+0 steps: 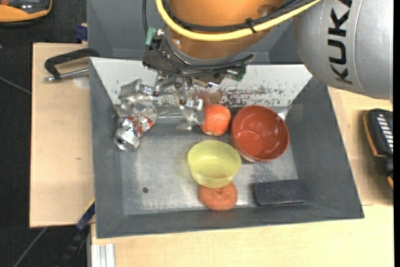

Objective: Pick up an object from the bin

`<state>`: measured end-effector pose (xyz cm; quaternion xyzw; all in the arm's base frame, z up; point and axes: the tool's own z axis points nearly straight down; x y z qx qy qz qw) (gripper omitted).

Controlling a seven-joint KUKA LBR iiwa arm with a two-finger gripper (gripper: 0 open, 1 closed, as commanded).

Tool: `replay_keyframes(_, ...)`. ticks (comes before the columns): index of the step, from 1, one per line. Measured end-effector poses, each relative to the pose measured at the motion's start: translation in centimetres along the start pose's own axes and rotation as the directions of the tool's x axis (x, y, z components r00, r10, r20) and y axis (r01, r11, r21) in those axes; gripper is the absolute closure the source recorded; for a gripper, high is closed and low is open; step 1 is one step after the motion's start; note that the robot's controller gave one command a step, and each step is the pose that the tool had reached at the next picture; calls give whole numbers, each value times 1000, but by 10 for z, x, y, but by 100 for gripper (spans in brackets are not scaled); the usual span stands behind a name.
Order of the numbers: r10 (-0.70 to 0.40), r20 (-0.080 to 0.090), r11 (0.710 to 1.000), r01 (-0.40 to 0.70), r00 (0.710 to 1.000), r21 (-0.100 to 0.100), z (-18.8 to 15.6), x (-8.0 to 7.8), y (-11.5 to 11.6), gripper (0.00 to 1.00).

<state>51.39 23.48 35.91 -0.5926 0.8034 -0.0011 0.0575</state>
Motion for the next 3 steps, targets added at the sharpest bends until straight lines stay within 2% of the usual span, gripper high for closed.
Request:
replay_keyframes(1, -306, 6, 952, 305, 952, 8, -12, 0, -24, 0)
replay_keyframes(2, -213, 11, 977, 213, 977, 10, -12, 2, -14, 0)
replay_keyframes(3, -392, 12, 920, 392, 920, 13, 23, 10, 13, 0)
